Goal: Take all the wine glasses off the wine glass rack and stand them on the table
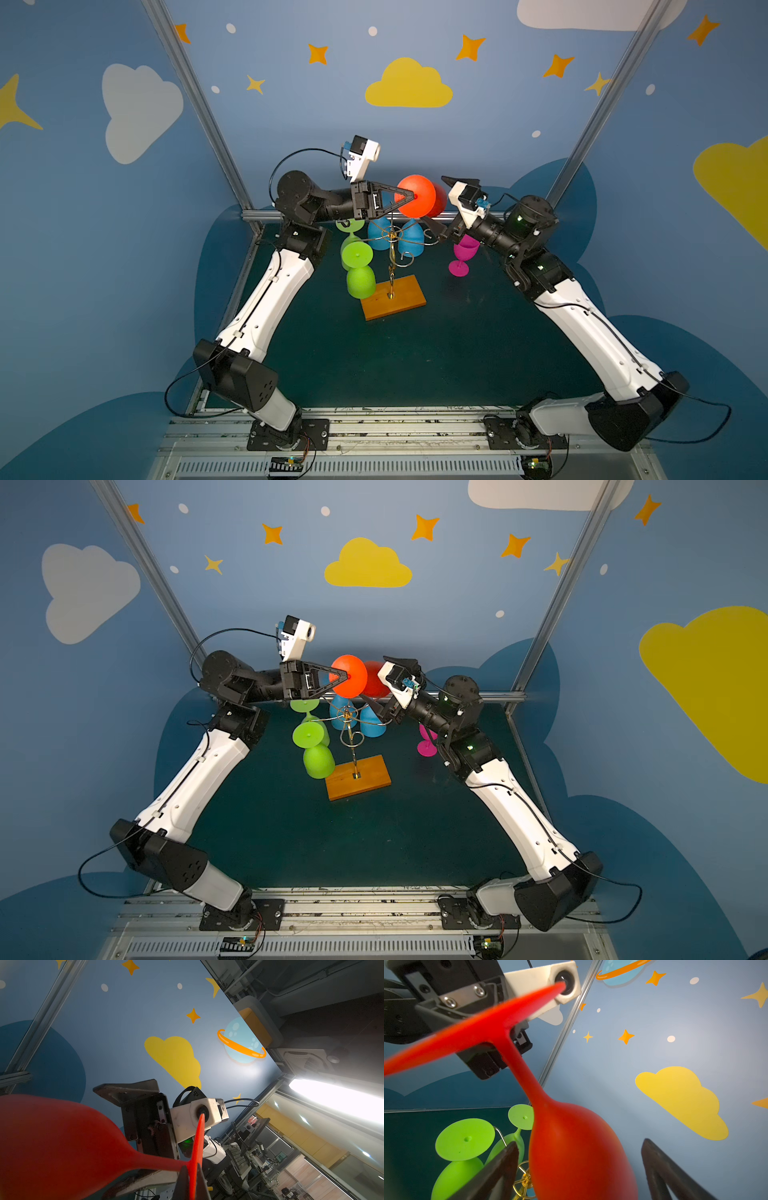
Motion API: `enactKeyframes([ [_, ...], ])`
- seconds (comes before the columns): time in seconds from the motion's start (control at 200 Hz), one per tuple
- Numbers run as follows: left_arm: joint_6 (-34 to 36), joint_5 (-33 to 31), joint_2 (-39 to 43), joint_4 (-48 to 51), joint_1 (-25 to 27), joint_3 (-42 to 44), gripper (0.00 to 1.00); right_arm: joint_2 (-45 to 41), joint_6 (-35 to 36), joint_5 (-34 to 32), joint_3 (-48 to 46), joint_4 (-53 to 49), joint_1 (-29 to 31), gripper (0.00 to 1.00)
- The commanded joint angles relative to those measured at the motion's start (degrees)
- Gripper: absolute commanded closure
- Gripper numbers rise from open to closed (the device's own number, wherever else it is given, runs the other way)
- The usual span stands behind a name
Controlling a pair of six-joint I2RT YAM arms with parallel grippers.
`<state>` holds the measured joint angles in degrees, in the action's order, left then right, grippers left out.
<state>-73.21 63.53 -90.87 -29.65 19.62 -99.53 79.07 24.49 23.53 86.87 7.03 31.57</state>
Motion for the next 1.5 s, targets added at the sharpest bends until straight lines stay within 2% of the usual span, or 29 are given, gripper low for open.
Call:
enactKeyframes([
  [0.0,-1.8,-0.5,0.8,-3.9,-0.1,-0.4,0.97,1.6,-0.3,1.2,2.1,-0.3,-0.3,0.09],
  [0.461,-7.5,-0.6,-0.4,-9.4,-0.1,-0.6,0.97,6.0,-1.6,2.1,5.1,-1.3,-0.5,0.1],
  [0.681,-8.5,-0.6,-0.8,-10.4,-0.1,-0.8,0.96,5.6,-1.4,1.8,4.5,-2.7,-0.1,0.26],
  [0.721,-8.4,-0.6,-0.8,-10.3,-0.1,-0.8,0.93,5.4,-1.4,1.8,4.4,-2.9,-0.1,0.28],
  [0.776,-7.7,-0.6,-0.8,-9.7,-0.2,-0.8,0.81,5.2,-1.5,1.4,4.4,-3.4,0.0,0.32],
  [0.846,-6.3,-0.8,-0.7,-8.6,-0.3,-0.7,0.72,4.7,-1.6,0.8,4.4,-4.4,0.3,0.4],
  [0.956,-3.5,-1.9,-0.4,-5.9,-1.0,-0.3,0.38,3.5,-2.7,-0.7,4.6,-7.1,0.5,0.46],
  [0.996,-2.2,-2.5,-0.1,-5.0,-1.4,0.1,0.33,2.9,-3.2,-1.6,4.7,-8.2,0.7,0.48],
  [1.081,3.4,-4.5,1.0,-0.6,-2.3,0.9,0.29,1.6,-4.8,-5.4,5.2,-11.9,0.6,0.52],
  [1.156,11.6,-7.2,2.6,5.9,-2.9,1.6,0.27,0.4,-5.8,-8.6,6.1,-16.7,0.7,0.55],
  [1.247,24.5,-12.8,4.7,13.4,-2.8,2.8,0.26,-0.7,-7.9,-12.9,7.8,-23.1,0.9,0.59],
  [1.377,44.8,-21.6,6.9,18.6,-1.9,5.3,0.28,-1.1,-10.5,-18.6,12.4,-34.6,1.9,0.64],
  [1.492,60.8,-30.0,8.2,16.3,0.0,8.7,0.28,-0.8,-11.6,-22.8,16.5,-43.9,3.0,0.65],
])
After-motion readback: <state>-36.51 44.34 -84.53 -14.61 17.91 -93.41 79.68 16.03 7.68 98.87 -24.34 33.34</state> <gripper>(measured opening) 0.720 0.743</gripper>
